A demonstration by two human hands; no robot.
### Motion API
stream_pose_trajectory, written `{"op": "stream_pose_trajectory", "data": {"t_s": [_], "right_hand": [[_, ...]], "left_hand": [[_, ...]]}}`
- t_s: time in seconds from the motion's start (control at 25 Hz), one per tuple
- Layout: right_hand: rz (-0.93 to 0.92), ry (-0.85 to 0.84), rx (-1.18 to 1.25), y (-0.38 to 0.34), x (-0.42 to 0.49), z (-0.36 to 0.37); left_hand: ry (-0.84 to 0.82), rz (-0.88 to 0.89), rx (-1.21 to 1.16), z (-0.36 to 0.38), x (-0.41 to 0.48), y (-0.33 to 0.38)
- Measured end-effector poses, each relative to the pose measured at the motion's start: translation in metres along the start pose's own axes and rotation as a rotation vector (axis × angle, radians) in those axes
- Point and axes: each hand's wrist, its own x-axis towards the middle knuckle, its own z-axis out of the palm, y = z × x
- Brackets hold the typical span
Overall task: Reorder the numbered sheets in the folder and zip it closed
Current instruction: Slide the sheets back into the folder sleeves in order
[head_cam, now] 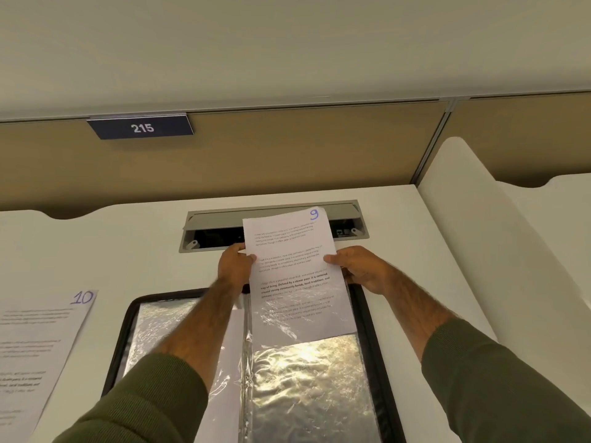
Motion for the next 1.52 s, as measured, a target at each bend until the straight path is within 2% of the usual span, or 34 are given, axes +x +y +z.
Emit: {"op": "stream_pose_trajectory", "data": {"t_s": [0.12, 0.24, 0.48, 0.56, 0.72, 0.8, 0.88, 1.0, 1.28, 1.52], "right_hand": [[-0.073, 0.169, 0.024, -0.008, 0.012, 0.009], [-0.094, 0.286, -0.106, -0.015, 0.016, 0.014], [0.061, 0.076, -0.298, -0.012, -0.002, -0.001], [0.07, 0.084, -0.305, -0.008, -0.004, -0.001], [-0.119, 0.197, -0.295, -0.003, -0.005, 0.007], [-0.177, 0.205, -0.43, 0.001, -0.005, 0.012], [-0.195, 0.21, -0.593, 0.006, -0.004, 0.015], [-0.207, 0.208, -0.698, 0.01, -0.007, 0.018], [-0.248, 0.163, -0.806, 0.021, -0.031, 0.028], [-0.232, 0.12, -0.914, 0.028, -0.041, 0.031]], "left_hand": [[-0.091, 0.028, 0.106, -0.003, -0.005, -0.01], [-0.135, 0.048, 0.167, -0.007, -0.009, -0.013], [-0.085, 0.104, 0.085, -0.013, -0.008, 0.001], [-0.075, 0.171, 0.186, -0.012, -0.013, -0.001], [-0.071, 0.293, 0.551, -0.013, -0.022, -0.008], [-0.069, 0.345, 0.743, -0.014, -0.026, -0.009], [-0.067, 0.372, 0.821, -0.013, -0.031, -0.011], [-0.093, 0.394, 0.861, -0.014, -0.041, -0.013], [-0.115, 0.465, 0.789, -0.014, -0.059, -0.023], [-0.239, 0.419, 0.935, -0.014, -0.064, -0.03]]}}
